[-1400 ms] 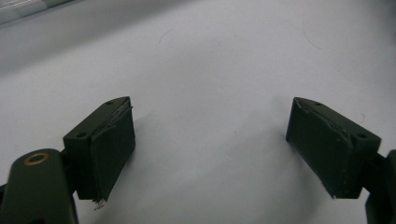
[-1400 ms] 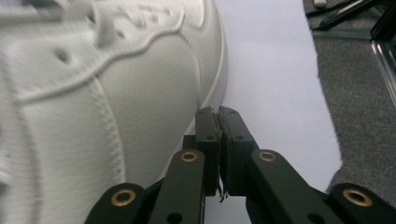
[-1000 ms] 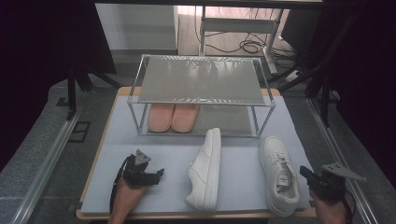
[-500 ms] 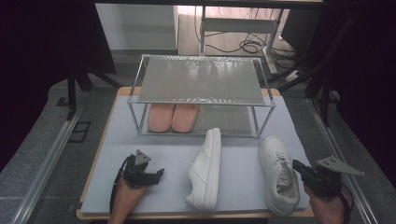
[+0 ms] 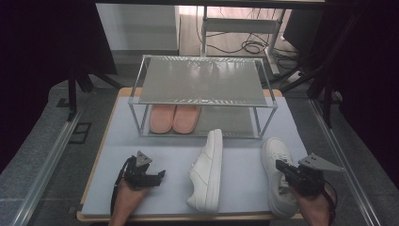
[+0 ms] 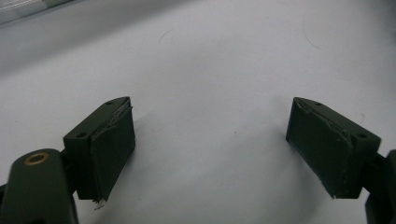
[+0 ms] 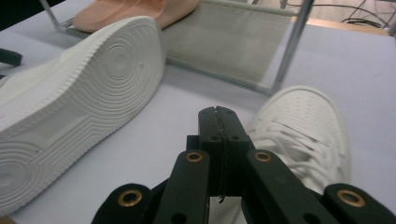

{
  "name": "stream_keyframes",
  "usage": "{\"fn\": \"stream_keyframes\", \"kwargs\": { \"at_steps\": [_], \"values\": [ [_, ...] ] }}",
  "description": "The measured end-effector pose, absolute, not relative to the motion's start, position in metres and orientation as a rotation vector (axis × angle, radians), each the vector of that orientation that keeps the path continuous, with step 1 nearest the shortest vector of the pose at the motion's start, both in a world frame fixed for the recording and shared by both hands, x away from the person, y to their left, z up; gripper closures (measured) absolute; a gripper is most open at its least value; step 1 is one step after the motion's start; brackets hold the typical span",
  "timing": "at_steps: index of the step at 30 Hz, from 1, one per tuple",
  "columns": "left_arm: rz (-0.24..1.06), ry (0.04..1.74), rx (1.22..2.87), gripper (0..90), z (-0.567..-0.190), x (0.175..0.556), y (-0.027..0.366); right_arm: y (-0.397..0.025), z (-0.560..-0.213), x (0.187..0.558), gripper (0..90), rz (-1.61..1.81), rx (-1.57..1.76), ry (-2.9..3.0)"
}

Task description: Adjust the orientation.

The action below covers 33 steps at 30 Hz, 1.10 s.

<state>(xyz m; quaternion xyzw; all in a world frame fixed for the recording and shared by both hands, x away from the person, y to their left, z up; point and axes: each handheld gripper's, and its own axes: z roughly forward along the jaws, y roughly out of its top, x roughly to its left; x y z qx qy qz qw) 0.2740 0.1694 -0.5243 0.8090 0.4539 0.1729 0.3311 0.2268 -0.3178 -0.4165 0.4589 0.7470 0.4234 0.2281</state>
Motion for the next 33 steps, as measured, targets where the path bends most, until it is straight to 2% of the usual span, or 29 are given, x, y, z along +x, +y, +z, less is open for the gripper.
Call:
{"fn": "stream_keyframes", "kwargs": {
  "at_steps": [16, 33],
  "values": [
    [0.453, 1.187, 2.111, 15.5, -0.524, 0.274, 0.169, -0.269, -0.415, 0.229, 90.0, 1.219, 1.181, 2.167],
    [0.455, 1.184, 2.116, 15.7, -0.524, 0.274, 0.169, -0.215, -0.431, 0.237, 90.0, 1.254, 1.074, 2.29]
  ]
}}
